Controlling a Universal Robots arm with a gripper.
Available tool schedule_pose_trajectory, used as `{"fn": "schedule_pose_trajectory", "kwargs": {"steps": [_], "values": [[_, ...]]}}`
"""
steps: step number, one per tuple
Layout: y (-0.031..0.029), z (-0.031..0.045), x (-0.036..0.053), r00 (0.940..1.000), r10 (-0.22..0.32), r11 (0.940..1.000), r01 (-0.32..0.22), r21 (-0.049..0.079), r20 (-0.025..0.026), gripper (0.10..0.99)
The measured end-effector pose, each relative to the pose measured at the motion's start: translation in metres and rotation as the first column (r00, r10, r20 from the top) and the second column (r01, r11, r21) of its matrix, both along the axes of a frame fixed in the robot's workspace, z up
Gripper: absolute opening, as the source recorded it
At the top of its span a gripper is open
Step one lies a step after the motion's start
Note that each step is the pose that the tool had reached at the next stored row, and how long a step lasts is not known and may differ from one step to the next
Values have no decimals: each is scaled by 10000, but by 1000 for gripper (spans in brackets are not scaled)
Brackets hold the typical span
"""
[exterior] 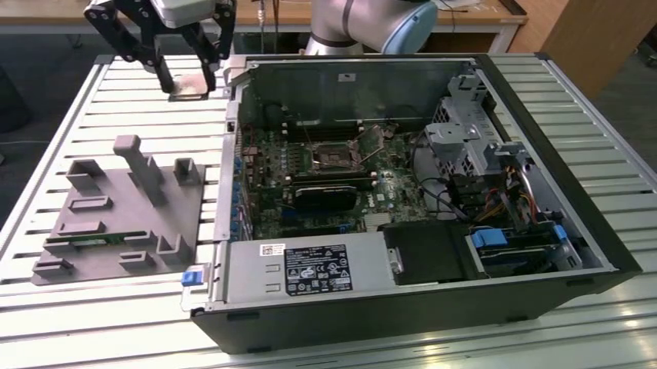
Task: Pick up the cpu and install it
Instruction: 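Pick up the cpu and move it towards the insertion slot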
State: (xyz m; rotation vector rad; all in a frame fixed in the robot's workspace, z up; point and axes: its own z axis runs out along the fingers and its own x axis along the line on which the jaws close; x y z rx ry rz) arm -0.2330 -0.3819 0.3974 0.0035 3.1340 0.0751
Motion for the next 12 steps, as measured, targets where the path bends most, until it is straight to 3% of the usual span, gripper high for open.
{"fn": "schedule_pose_trajectory", "kwargs": {"steps": [12], "values": [[72,-8,137,10000,-1,10000,1,1,0,533]]}}
